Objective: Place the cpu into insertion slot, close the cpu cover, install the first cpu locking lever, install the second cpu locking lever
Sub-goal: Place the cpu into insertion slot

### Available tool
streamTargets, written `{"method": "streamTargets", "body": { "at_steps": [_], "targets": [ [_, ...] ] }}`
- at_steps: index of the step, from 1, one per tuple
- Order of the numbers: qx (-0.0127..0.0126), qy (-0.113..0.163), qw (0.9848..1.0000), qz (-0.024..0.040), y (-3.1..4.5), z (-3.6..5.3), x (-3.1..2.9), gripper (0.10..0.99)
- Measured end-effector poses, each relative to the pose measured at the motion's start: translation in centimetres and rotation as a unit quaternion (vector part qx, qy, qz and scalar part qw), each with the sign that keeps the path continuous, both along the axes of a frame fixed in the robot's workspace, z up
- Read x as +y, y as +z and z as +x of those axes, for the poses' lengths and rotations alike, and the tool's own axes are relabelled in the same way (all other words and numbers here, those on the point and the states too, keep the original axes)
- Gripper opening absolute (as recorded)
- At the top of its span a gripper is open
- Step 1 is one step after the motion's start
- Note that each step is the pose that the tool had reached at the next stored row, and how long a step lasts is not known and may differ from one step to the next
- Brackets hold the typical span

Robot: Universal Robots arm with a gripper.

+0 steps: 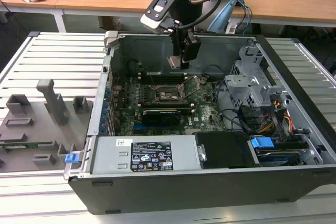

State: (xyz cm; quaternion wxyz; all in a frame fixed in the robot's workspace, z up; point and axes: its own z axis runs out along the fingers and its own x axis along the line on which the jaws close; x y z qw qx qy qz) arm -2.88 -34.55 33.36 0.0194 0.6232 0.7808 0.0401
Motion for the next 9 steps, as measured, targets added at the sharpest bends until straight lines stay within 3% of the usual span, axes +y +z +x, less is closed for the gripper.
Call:
{"method": "streamTargets", "body": {
  "at_steps": [9],
  "targets": [
    [0.0006,0.000,1.0000,0.0000,-0.36,0.00,0.00,0.537]
  ]
}}
